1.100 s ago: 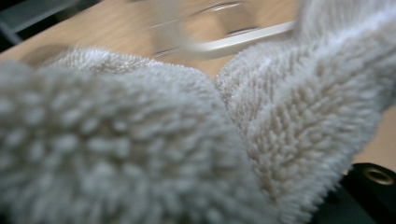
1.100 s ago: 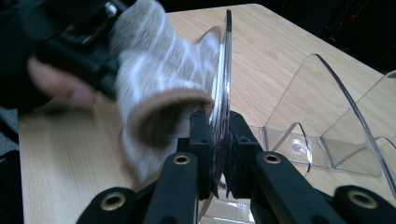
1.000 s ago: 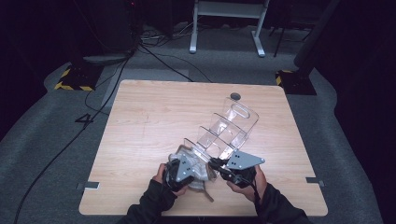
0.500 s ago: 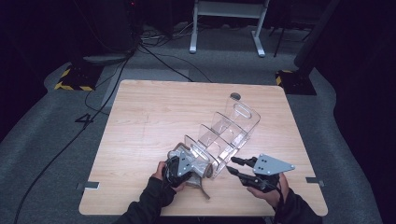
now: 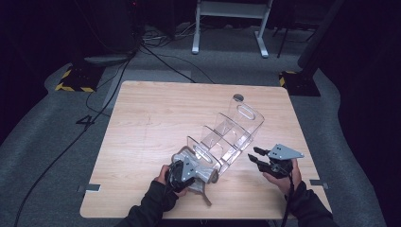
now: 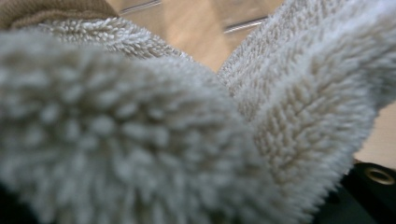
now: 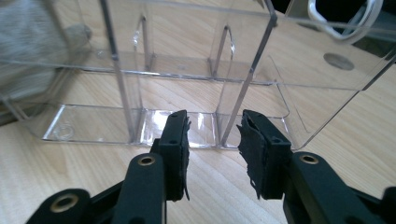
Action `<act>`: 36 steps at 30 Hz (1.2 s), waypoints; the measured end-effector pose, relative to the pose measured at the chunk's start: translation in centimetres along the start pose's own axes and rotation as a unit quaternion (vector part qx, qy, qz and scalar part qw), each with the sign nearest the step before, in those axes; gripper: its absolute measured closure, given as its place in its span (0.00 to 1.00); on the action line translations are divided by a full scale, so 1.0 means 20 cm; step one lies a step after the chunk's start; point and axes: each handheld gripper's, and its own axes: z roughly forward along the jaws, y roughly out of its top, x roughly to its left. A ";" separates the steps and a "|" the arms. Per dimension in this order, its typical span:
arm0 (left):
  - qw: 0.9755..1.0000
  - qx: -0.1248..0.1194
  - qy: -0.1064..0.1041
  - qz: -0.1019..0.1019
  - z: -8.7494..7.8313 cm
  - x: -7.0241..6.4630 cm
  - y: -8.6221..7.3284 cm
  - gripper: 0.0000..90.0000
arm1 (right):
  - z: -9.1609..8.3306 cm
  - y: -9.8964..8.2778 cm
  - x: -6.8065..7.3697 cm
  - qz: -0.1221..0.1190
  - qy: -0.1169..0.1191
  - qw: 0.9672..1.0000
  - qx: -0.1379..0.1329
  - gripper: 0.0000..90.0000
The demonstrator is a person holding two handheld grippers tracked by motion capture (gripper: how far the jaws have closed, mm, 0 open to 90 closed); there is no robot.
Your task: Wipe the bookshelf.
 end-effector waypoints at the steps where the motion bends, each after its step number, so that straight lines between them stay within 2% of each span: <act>1: 1.000 -0.002 -0.007 0.006 0.00 -0.02 0.01 0.84 | 0.02 0.00 -0.01 -0.001 -0.005 1.000 0.001 0.69; 2: 1.000 -0.007 -0.017 0.008 -0.01 -0.05 0.02 0.84 | 0.04 0.00 -0.02 -0.003 -0.011 1.000 0.000 0.69; 5: 0.998 -0.026 -0.043 0.025 -0.02 -0.12 0.06 0.83 | 0.09 0.00 -0.04 0.004 -0.007 1.000 0.001 0.69; 6: 0.998 -0.026 -0.043 0.025 -0.02 -0.12 0.06 0.83 | 0.09 0.00 -0.04 0.004 -0.007 1.000 0.001 0.69; 7: 0.998 -0.033 -0.047 0.030 -0.02 -0.13 0.07 0.83 | 0.11 0.00 -0.04 0.004 -0.006 1.000 0.004 0.69; 9: 0.997 -0.048 -0.053 0.026 -0.02 -0.16 0.11 0.82 | 0.16 0.01 -0.05 0.010 -0.011 1.000 0.014 0.69; 12: 0.997 -0.058 -0.046 0.018 -0.01 -0.15 0.12 0.82 | 0.20 0.01 -0.07 0.017 -0.022 1.000 0.014 0.69; 14: 0.997 -0.063 -0.040 0.007 -0.01 -0.13 0.12 0.82 | 0.22 0.02 -0.07 0.017 -0.015 1.000 0.009 0.71; 16: 0.997 -0.062 -0.038 0.007 -0.02 -0.12 0.12 0.82 | 0.24 0.02 -0.07 0.011 -0.019 1.000 0.016 0.76; 21: 0.997 -0.070 -0.035 0.001 -0.05 -0.10 0.12 0.82 | 0.25 0.02 -0.08 0.018 -0.026 0.999 0.013 0.88; 23: 0.996 -0.083 -0.040 -0.016 -0.07 -0.11 0.13 0.82 | 0.25 0.02 -0.08 0.019 -0.034 0.999 0.016 0.94; 25: 0.994 -0.103 -0.031 -0.022 -0.09 -0.14 0.16 0.81 | 0.25 0.03 -0.07 0.013 -0.041 0.999 0.019 0.94; 27: 0.992 -0.115 -0.041 -0.024 -0.09 -0.16 0.18 0.81 | 0.26 0.04 -0.05 0.012 -0.057 0.998 0.022 0.93; 29: 0.993 -0.113 -0.034 -0.016 -0.09 -0.19 0.19 0.81 | 0.27 0.04 -0.03 0.015 -0.068 0.997 0.025 0.93; 30: 0.992 -0.116 -0.037 -0.021 -0.09 -0.18 0.19 0.81 | 0.27 0.04 -0.03 0.017 -0.070 0.997 0.026 0.94; 32: 0.993 -0.114 -0.031 -0.017 -0.08 -0.17 0.18 0.82 | 0.26 0.05 -0.03 0.024 -0.068 0.997 0.028 0.94; 34: 0.994 -0.103 -0.020 -0.007 -0.08 -0.16 0.17 0.82 | 0.26 0.05 -0.03 0.025 -0.068 0.997 0.030 0.94; 36: 0.996 -0.090 -0.012 -0.013 -0.07 -0.13 0.14 0.82 | 0.25 0.05 -0.02 0.025 -0.062 0.997 0.031 0.94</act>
